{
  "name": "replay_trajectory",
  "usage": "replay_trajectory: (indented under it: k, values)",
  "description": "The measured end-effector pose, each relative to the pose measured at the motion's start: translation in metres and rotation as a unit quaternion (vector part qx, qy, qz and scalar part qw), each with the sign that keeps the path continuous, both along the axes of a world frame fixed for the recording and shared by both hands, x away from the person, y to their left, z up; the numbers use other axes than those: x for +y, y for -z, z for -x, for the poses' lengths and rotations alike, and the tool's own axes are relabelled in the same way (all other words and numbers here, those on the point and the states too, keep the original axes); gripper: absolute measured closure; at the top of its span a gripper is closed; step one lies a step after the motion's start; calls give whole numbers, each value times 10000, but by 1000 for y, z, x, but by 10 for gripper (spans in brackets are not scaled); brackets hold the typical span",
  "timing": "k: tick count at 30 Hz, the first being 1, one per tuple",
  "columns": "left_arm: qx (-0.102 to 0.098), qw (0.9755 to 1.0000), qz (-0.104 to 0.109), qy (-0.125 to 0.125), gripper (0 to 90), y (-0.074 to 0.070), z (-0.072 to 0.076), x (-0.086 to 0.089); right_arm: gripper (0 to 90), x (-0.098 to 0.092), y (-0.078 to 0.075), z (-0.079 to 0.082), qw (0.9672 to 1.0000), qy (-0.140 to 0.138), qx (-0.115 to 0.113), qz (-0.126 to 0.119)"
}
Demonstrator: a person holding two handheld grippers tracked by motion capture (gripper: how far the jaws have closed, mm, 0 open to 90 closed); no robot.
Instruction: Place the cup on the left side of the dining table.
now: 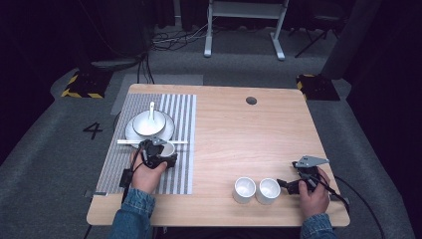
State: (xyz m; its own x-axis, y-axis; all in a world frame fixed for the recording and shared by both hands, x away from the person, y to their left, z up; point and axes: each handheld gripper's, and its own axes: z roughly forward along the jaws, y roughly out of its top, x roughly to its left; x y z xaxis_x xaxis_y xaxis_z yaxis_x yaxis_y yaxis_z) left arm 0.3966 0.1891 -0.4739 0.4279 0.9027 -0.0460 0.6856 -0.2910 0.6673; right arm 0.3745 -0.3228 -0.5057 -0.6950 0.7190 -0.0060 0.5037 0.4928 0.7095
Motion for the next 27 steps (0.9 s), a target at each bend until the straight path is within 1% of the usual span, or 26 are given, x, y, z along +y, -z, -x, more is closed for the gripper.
replay_trajectory:
  k: [2, 6, 9, 11, 15, 18, 27]
  values:
    - [-17, 10000, 21, -22, 265, 0, 0, 1, 0, 0, 0, 0, 10000, -1, 0, 0]
    - [-9, 9999, 152, -38, 264, 2, 2, 4, 0, 0, 0, 0, 10000, -2, 0, 0]
    - [-60, 9997, 240, -24, 249, 0, 3, 4, 0, 0, 0, 0, 10000, -1, 0, 0]
    - [-92, 9997, 218, -62, 249, -1, 4, 3, 0, 0, 0, 0, 10000, -2, -1, 0]
    - [-140, 9995, 286, -92, 249, -4, 6, 4, 0, 0, 0, 0, 10000, -3, 1, 1]
    - [-235, 9992, 293, -137, 244, -6, 7, 4, 0, 0, 0, 0, 10000, -1, 0, 0]
    - [-444, 9986, 269, -134, 221, -17, 15, 5, 0, 0, 0, 0, 10000, -5, -1, 2]
